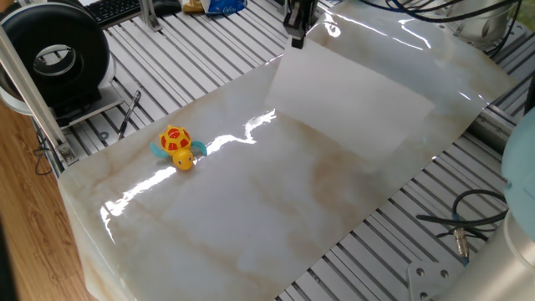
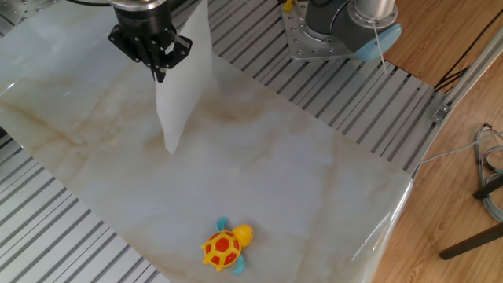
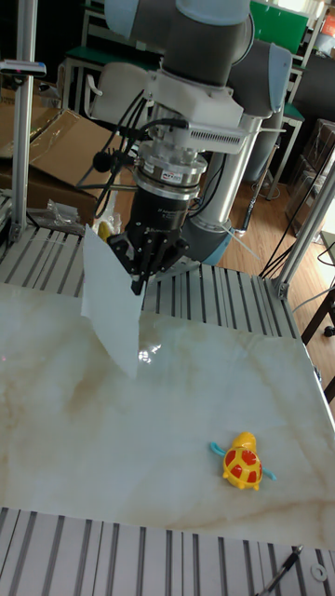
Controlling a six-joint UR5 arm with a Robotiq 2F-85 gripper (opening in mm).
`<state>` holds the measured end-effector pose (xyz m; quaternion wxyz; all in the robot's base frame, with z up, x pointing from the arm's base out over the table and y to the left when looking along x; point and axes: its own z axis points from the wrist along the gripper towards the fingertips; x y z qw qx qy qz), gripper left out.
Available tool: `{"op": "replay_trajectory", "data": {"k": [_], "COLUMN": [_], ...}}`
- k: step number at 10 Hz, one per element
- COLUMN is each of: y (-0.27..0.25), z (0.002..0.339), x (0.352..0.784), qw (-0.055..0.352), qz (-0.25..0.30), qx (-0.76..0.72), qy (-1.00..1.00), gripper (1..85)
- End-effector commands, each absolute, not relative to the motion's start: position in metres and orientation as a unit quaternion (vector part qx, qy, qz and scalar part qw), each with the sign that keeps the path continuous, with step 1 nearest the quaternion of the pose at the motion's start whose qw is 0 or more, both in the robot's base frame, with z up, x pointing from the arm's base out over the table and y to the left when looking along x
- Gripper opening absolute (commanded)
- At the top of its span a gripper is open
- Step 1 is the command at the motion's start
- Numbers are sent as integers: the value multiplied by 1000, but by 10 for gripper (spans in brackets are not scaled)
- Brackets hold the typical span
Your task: Flip over and spread out the paper that is laid flat on the table
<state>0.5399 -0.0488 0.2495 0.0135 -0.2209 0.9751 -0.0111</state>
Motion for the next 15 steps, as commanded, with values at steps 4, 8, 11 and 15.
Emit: {"op": "replay_trajectory", "data": {"k": [4,8,11,15], "y": [-82,-58,-80,-87], "z": [259,255,249,245], "x": [541,546,561,586], "qw": [4,21,32,50], "qz": [-49,-1,-46,-77], "qx": [-285,-230,-260,-310], "qy": [957,973,964,946], "gripper": [10,10,10,10]}}
